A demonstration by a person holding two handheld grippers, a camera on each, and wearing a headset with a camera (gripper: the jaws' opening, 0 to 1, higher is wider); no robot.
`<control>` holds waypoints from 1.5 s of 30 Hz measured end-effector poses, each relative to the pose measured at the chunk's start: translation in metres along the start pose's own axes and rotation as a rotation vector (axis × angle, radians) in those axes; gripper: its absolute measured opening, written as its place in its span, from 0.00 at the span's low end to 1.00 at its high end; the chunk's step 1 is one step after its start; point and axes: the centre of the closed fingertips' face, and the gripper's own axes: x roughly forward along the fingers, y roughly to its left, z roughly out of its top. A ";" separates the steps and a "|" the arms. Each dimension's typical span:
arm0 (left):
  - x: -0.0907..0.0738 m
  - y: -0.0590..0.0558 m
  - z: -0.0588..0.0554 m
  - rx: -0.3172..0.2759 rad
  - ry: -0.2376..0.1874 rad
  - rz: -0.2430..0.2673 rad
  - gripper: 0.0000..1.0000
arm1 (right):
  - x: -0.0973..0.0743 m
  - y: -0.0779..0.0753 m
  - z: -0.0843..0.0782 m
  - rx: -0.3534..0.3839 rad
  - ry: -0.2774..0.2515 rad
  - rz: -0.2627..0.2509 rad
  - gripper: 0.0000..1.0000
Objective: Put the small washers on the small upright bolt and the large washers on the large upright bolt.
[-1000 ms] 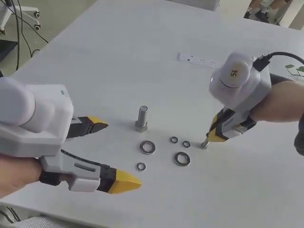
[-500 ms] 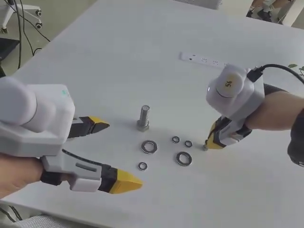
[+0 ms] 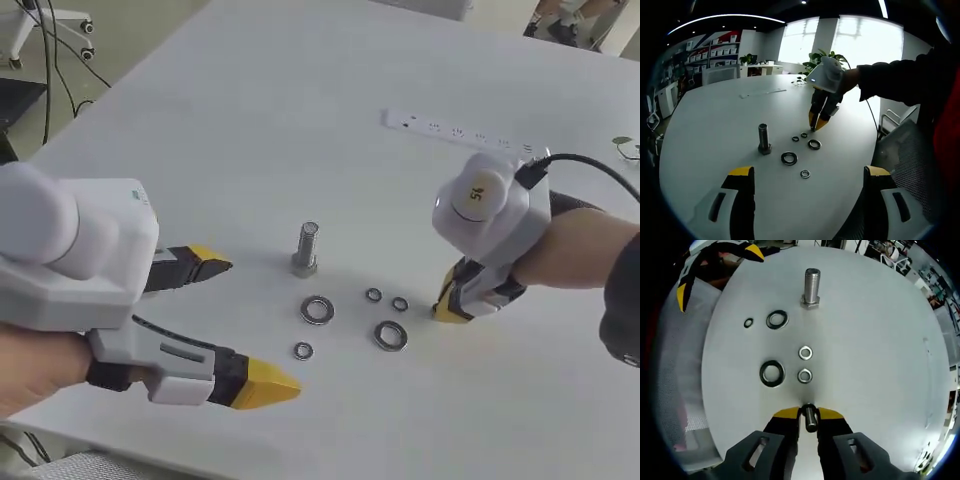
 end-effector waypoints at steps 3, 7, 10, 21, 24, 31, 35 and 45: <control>0.000 0.000 0.000 0.001 0.000 0.001 0.90 | -0.001 -0.001 0.000 -0.002 -0.003 -0.001 0.14; 0.000 -0.001 0.001 0.001 -0.001 -0.001 0.90 | -0.001 0.000 0.000 0.000 -0.001 -0.001 0.14; 0.000 0.000 0.001 0.001 -0.003 0.001 0.89 | -0.001 0.001 -0.002 -0.003 0.005 -0.004 0.15; 0.000 -0.001 -0.001 0.000 -0.002 -0.002 0.89 | -0.001 0.001 -0.004 0.004 0.002 -0.002 0.18; 0.001 -0.001 0.000 0.000 -0.002 -0.004 0.89 | -0.002 0.000 -0.004 0.004 -0.001 -0.005 0.19; 0.000 -0.001 0.001 0.002 -0.004 -0.001 0.89 | -0.006 0.002 -0.002 0.004 -0.011 -0.005 0.22; 0.001 -0.001 0.001 0.002 -0.005 -0.003 0.89 | -0.009 -0.001 0.001 -0.001 -0.019 -0.010 0.23; 0.000 -0.001 0.001 0.001 -0.011 -0.006 0.88 | -0.014 -0.002 0.013 -0.015 -0.039 -0.019 0.24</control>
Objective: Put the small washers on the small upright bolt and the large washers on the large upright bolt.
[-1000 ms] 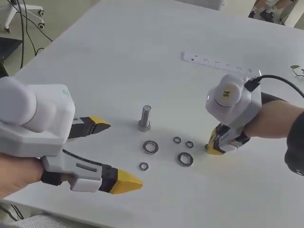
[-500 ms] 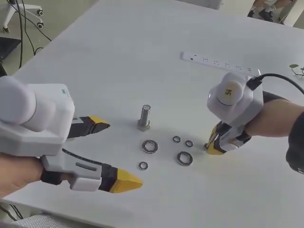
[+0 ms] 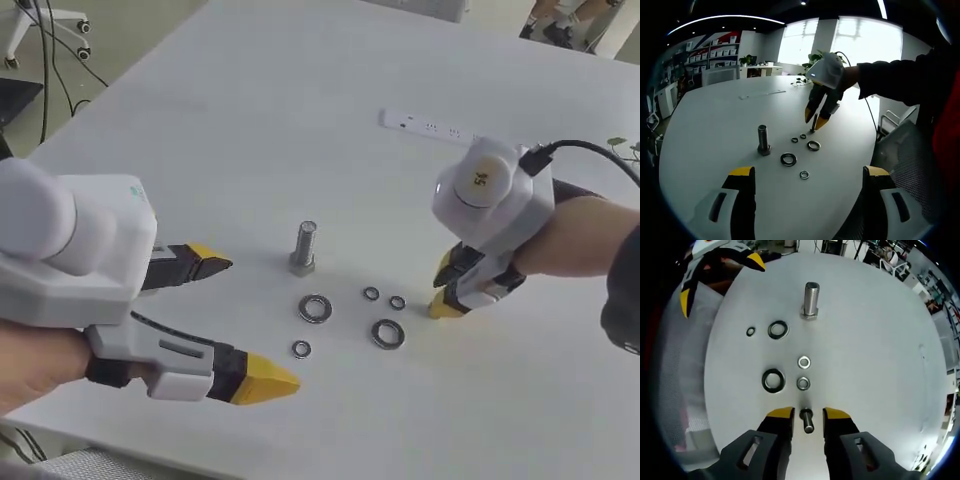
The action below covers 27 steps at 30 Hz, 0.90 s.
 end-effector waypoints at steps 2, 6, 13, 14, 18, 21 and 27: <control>0.000 0.000 0.000 0.001 0.000 0.002 0.88 | 0.000 0.000 0.003 -0.007 -0.002 -0.002 0.25; -0.001 0.001 0.000 -0.002 -0.003 0.002 0.88 | 0.000 0.000 0.010 -0.019 -0.004 0.000 0.25; -0.002 0.001 -0.001 -0.005 -0.005 0.005 0.88 | 0.002 0.002 0.020 -0.041 -0.004 0.006 0.25; -0.003 0.001 -0.001 -0.004 -0.004 0.004 0.88 | 0.002 0.002 0.022 -0.048 -0.005 0.007 0.25; -0.002 0.001 -0.001 -0.005 -0.006 0.002 0.88 | 0.005 0.002 0.024 -0.057 0.001 0.012 0.25; -0.003 0.001 -0.001 -0.006 -0.005 0.002 0.88 | 0.007 0.002 0.027 -0.068 0.006 0.016 0.24; -0.003 0.001 -0.002 -0.009 -0.006 0.002 0.88 | 0.013 0.004 0.032 -0.096 0.024 0.024 0.24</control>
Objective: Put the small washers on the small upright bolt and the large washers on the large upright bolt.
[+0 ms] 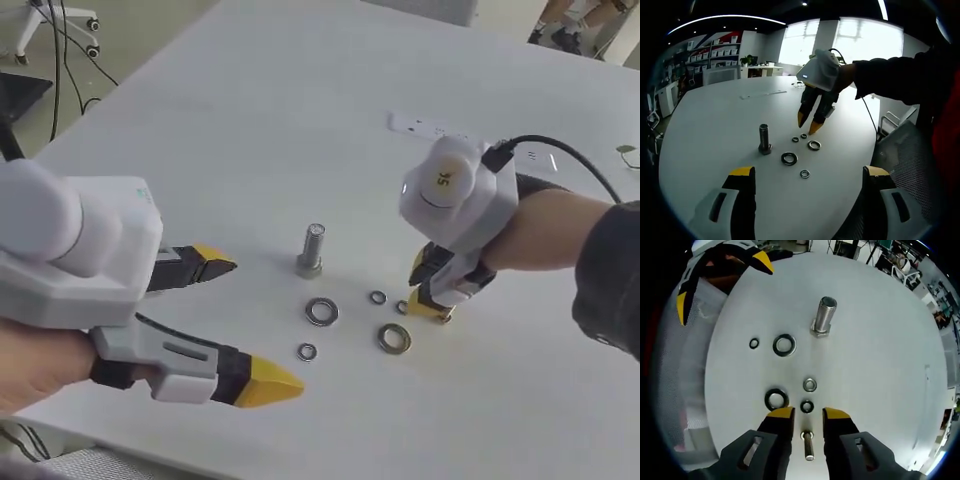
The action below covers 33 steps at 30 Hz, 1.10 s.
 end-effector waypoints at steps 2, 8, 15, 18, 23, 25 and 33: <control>0.000 0.001 0.000 0.001 -0.002 0.003 0.88 | 0.002 0.000 0.001 -0.006 0.004 0.003 0.24; -0.001 0.001 -0.001 -0.004 -0.001 0.003 0.88 | 0.007 0.003 0.002 -0.021 0.027 0.017 0.23; -0.002 0.002 -0.002 -0.009 -0.004 0.005 0.88 | 0.011 0.002 -0.001 -0.033 0.041 0.022 0.21; -0.002 0.003 -0.003 -0.011 -0.003 0.003 0.88 | 0.012 0.000 -0.002 -0.031 0.047 0.027 0.20; -0.001 0.003 -0.003 -0.013 -0.004 0.002 0.88 | 0.014 -0.001 -0.005 -0.029 0.059 0.033 0.19; -0.001 0.003 -0.003 -0.013 -0.003 0.002 0.88 | 0.015 -0.002 -0.005 -0.030 0.060 0.032 0.19; 0.000 0.002 -0.003 -0.013 0.000 0.000 0.88 | 0.015 0.002 -0.005 -0.022 0.057 0.038 0.17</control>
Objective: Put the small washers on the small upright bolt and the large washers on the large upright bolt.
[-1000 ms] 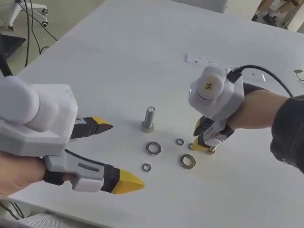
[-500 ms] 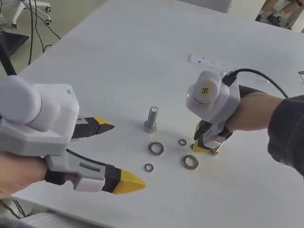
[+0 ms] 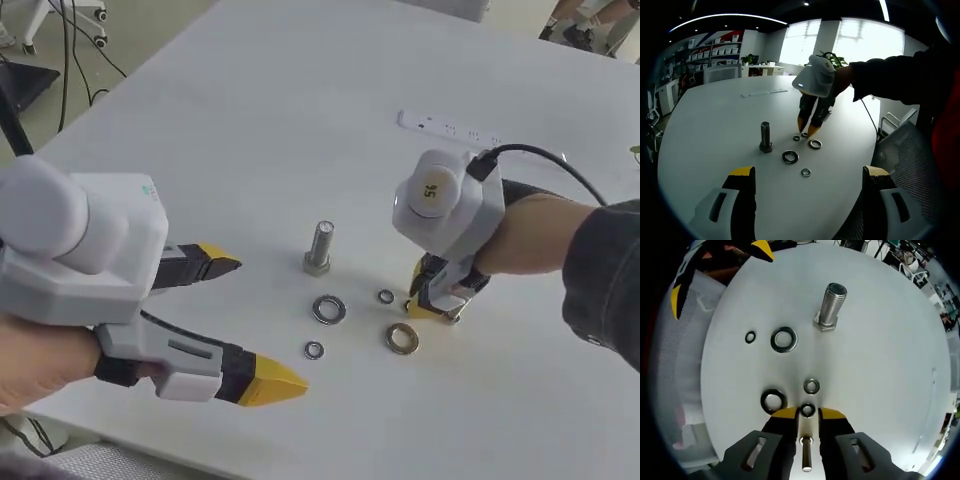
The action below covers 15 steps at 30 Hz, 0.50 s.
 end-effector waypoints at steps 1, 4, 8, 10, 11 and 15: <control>0.000 0.000 0.000 -0.001 0.000 -0.001 0.88 | 0.000 0.000 0.000 0.001 0.000 -0.001 0.17; 0.000 0.000 0.000 0.000 0.000 0.000 0.88 | 0.000 0.001 0.000 0.008 -0.005 0.000 0.17; 0.000 0.000 0.000 -0.001 -0.001 0.001 0.88 | 0.001 -0.003 -0.001 0.014 -0.009 0.001 0.17; 0.000 0.000 0.001 -0.002 -0.001 0.002 0.88 | 0.002 -0.003 -0.001 0.016 -0.009 -0.002 0.16; 0.000 0.000 0.001 -0.002 -0.001 0.002 0.88 | 0.001 -0.003 0.000 0.019 -0.009 -0.004 0.16; 0.000 0.000 0.001 -0.002 0.000 0.002 0.87 | 0.001 -0.003 0.000 0.014 -0.010 -0.006 0.15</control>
